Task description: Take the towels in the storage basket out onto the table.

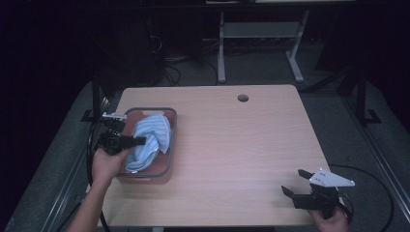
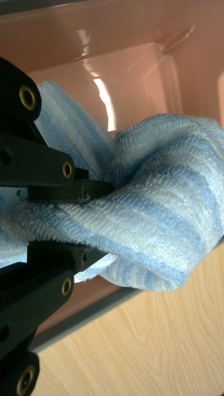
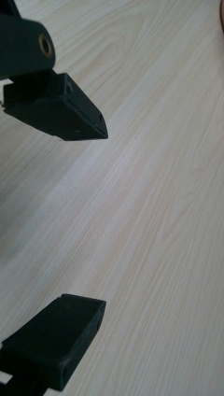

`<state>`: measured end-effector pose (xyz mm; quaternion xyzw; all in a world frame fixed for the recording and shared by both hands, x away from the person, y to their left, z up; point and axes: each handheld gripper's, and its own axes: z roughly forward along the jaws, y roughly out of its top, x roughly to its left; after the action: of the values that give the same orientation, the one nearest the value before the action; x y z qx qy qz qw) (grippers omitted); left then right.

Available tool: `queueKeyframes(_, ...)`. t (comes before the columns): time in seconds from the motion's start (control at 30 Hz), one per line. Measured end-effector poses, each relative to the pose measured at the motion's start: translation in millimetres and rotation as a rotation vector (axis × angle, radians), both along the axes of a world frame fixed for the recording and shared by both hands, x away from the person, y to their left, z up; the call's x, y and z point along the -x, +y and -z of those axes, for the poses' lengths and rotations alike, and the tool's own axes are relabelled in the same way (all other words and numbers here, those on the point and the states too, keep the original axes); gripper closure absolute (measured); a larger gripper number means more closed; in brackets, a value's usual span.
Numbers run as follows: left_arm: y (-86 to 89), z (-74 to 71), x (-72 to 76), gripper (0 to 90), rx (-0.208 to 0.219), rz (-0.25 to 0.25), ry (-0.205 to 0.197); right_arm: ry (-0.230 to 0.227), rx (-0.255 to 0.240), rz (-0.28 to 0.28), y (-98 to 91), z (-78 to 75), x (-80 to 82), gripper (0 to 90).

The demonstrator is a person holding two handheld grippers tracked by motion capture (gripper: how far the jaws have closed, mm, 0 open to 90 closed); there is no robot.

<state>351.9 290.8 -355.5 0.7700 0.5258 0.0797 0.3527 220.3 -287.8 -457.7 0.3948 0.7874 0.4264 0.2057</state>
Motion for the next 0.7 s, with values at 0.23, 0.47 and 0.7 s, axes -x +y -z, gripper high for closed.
queueKeyframes(0.23, 0.1, -16.1, -0.1, 75.1, 0.003, 0.020, -0.014, 0.000, 0.001, 0.000, -0.7, -0.1, -0.5, 14.3)
queueKeyframes(0.47, 0.2, -31.9, 2.2, 75.2, 0.013, 0.021, -0.044, -0.003, 0.002, 0.000, -1.0, -0.4, -0.7, 14.3)
queueKeyframes(0.7, -2.4, -46.9, 2.1, 75.2, 0.005, 0.031, -0.063, -0.003, -0.002, 0.005, -2.3, -0.5, -1.2, 14.3)
